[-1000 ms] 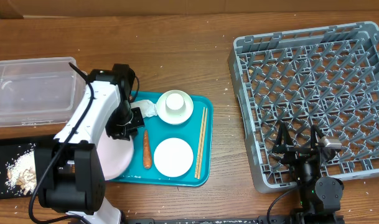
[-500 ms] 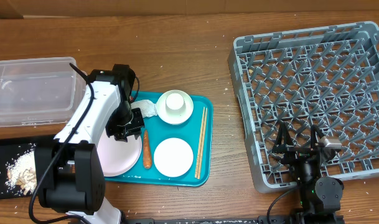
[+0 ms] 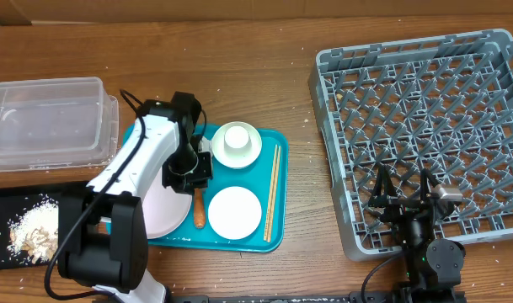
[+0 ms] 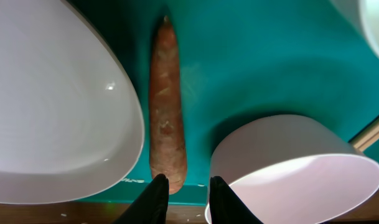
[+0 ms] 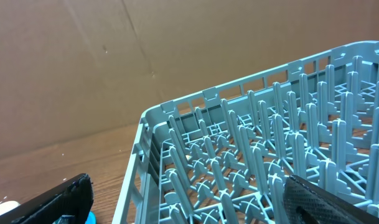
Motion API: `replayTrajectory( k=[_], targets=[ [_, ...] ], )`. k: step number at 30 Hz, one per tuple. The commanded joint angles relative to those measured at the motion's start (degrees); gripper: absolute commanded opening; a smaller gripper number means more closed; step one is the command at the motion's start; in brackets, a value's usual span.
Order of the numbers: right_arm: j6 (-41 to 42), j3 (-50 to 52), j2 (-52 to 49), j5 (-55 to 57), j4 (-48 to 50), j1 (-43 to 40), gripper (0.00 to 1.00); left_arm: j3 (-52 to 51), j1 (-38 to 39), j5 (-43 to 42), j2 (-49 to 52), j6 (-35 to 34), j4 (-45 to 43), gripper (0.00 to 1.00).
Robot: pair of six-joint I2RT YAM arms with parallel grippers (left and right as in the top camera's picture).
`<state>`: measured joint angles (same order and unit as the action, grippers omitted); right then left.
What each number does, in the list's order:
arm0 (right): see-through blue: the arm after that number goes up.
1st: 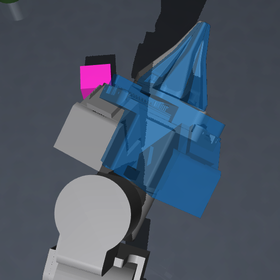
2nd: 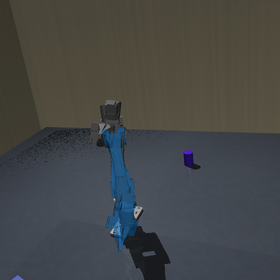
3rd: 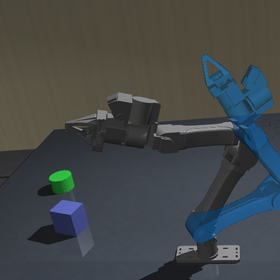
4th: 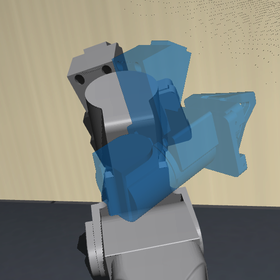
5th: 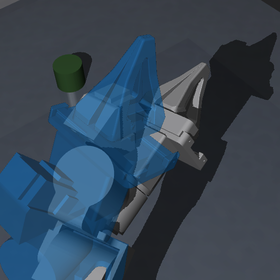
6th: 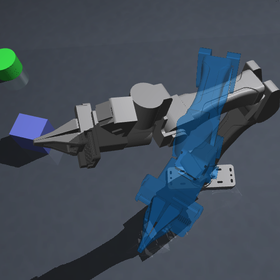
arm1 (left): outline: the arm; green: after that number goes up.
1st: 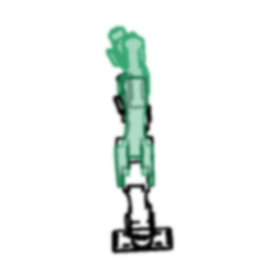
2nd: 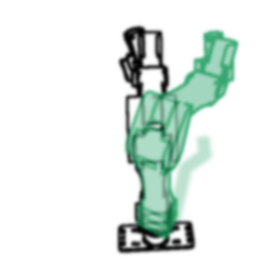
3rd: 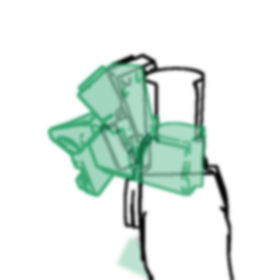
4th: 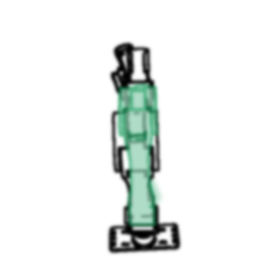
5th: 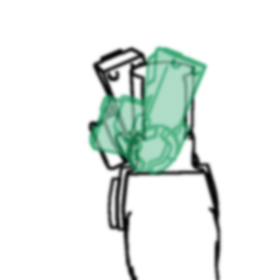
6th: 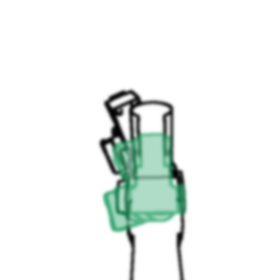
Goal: Sort waste into correct bins and load items into the dishwasher
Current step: 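Grasp the orange carrot with the left gripper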
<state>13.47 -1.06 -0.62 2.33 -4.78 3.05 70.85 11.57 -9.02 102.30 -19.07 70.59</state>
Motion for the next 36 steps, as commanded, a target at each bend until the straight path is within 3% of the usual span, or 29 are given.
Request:
replayTrajectory(
  k=[1,6,17,36],
  targets=[
    [0.04,0.61,0.46,-0.04,0.17,-0.17,1.00,-2.21,0.76,-0.90,0.35,0.90,-0.90,0.25],
    [0.04,0.61,0.46,-0.04,0.17,-0.17,1.00,-3.37,0.83,3.48,0.35,0.90,-2.29,0.27],
    [0.04,0.61,0.46,-0.07,0.17,-0.17,1.00,-6.56,0.87,3.04,0.35,0.90,-4.81,0.27],
    [0.04,0.61,0.46,-0.07,0.17,-0.17,1.00,-10.88,0.90,3.04,0.35,0.87,-10.05,0.38]
  ],
)
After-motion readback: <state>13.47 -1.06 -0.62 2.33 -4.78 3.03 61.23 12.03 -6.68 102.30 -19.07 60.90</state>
